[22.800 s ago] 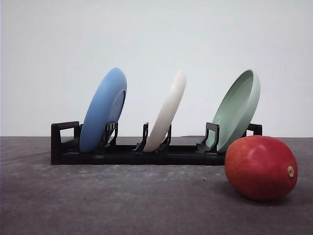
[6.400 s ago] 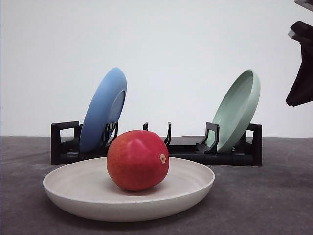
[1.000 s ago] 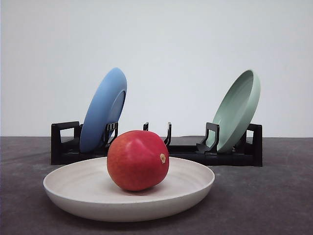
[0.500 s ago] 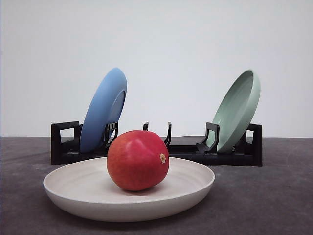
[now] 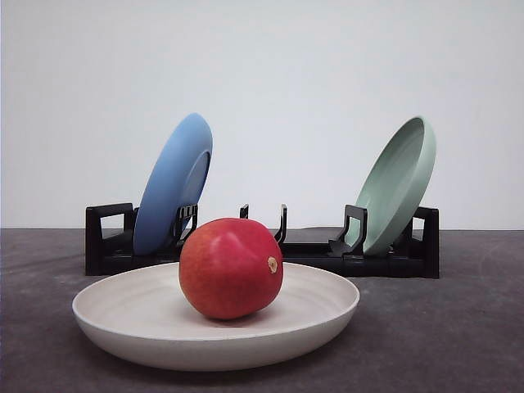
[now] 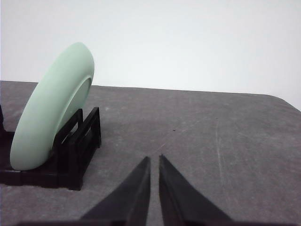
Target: Place pomegranate in white plate
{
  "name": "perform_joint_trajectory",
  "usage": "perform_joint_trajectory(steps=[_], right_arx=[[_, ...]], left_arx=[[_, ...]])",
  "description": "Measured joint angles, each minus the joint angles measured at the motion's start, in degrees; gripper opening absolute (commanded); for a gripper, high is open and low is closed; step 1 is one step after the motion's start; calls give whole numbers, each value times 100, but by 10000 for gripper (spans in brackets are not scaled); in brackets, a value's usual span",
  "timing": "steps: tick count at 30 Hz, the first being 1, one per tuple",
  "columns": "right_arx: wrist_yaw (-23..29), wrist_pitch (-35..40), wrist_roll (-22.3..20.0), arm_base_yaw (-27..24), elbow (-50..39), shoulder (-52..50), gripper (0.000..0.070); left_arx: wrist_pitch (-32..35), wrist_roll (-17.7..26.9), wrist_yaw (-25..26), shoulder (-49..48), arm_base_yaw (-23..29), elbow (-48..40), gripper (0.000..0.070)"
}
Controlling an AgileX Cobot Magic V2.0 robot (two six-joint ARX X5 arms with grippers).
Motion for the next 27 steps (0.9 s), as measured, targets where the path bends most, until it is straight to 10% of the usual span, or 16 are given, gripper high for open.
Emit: perform_joint_trajectory(steps=[27], right_arx=[[0, 0, 0, 0, 0, 0, 28]], left_arx=[[0, 0, 0, 0, 0, 0, 21]])
